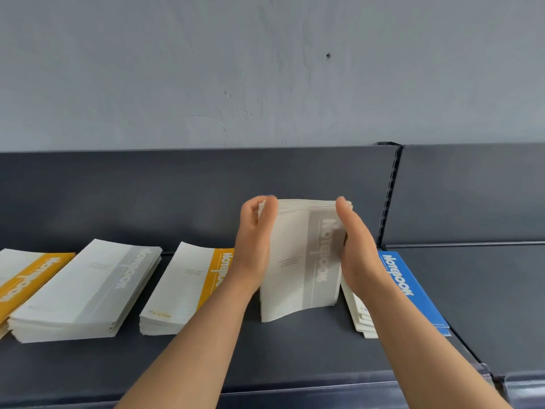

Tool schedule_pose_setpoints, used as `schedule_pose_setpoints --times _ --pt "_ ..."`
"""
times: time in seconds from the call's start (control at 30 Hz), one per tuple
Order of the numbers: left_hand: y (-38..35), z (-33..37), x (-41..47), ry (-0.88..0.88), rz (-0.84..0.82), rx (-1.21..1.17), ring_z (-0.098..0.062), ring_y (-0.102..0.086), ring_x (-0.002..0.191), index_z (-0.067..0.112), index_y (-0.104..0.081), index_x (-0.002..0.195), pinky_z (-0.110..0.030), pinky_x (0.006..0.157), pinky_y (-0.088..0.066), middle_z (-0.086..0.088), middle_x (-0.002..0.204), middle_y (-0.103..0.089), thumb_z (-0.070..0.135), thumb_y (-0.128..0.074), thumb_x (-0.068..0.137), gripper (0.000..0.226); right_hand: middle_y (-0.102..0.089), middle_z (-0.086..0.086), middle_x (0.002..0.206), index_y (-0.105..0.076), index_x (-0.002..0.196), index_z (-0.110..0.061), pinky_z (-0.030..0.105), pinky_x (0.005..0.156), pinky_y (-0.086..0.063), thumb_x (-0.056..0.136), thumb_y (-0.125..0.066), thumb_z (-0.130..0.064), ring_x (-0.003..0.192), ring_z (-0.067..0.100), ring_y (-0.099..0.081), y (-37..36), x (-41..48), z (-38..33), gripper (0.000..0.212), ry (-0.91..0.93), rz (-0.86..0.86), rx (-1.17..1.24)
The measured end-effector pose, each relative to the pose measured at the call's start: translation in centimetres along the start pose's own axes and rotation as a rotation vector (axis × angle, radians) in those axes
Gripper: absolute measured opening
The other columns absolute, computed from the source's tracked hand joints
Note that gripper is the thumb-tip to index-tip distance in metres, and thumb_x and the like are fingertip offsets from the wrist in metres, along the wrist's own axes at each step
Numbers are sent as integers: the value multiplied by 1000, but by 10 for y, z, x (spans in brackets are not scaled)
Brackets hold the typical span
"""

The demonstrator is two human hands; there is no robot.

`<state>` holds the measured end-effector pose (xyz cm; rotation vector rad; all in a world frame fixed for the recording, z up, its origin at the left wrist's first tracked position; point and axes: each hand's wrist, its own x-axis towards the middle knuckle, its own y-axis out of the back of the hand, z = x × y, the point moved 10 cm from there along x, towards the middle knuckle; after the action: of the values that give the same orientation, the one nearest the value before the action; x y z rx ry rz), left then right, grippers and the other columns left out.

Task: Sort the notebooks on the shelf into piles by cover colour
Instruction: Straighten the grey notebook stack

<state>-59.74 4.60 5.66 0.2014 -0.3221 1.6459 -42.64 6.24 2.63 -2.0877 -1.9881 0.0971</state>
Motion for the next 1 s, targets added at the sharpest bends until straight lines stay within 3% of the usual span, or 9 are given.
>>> schedule_pose_setpoints --times 0.07,0.17,0.3,0.47,0.6,0.73,0.83,0.9,1.0 --pt "1 -20 -13 -7 -100 57 3 -61 98 29 -45 124 -16 76 -49 16 110 -62 52 -69 74 60 -67 -1 113 -55 116 -19 39 90 -49 75 -67 -47 107 18 -63 1 -8 11 51 35 -100 -58" --pt "5 -44 -22 1 -134 340 -4 -58 105 35 -41 125 -17 76 -46 13 116 -59 37 -67 86 47 -69 0 109 -54 116 -19 43 91 -52 84 -67 -23 101 18 -66 6 -14 17 35 89 -102 -229" --pt "7 -29 -11 -70 -106 359 -4 -59 102 32 -46 121 -23 81 -49 13 112 -61 32 -65 88 38 -69 -3 108 -52 116 -19 35 86 -54 90 -61 -15 98 13 -67 6 -13 3 28 143 -66 -216" --pt "15 -62 -18 68 -120 327 -6 -57 111 31 -44 129 -31 92 -49 14 119 -60 43 -80 70 71 -64 -10 117 -46 127 -26 29 92 -50 91 -54 -8 110 7 -59 7 -27 25 41 76 -157 -271" --pt "6 -67 -23 91 -126 248 -7 -50 118 32 -33 137 -21 90 -45 13 127 -52 37 -81 71 81 -57 -16 124 -37 135 -34 25 93 -43 87 -45 6 116 1 -52 -3 -35 33 62 92 -208 -265" --pt "3 -70 -28 96 -146 254 -7 -49 120 36 -29 138 -26 95 -45 14 130 -50 34 -75 78 76 -54 -18 124 -34 135 -37 19 90 -42 88 -42 7 114 -3 -50 -2 -35 33 64 100 -211 -315" --pt "1 -75 -31 135 -195 337 -7 -44 123 37 -25 140 -14 87 -39 14 134 -45 23 -58 92 59 -52 -22 119 -34 128 -40 13 79 -42 95 -44 -8 106 -5 -51 2 -34 39 48 84 -173 -430" --pt "3 -74 -31 133 -220 482 -9 -41 127 33 -25 140 -15 91 -35 11 139 -41 22 -48 98 50 -57 -19 110 -40 118 -39 20 73 -43 94 -49 -17 99 2 -55 13 -31 40 34 77 -80 -558" --pt "11 -64 -26 113 -141 603 -15 -46 127 24 -34 137 -22 90 -39 5 137 -47 23 -46 99 41 -63 -16 103 -49 110 -34 30 82 -50 90 -56 -14 97 7 -61 20 -23 37 29 53 -18 -567"
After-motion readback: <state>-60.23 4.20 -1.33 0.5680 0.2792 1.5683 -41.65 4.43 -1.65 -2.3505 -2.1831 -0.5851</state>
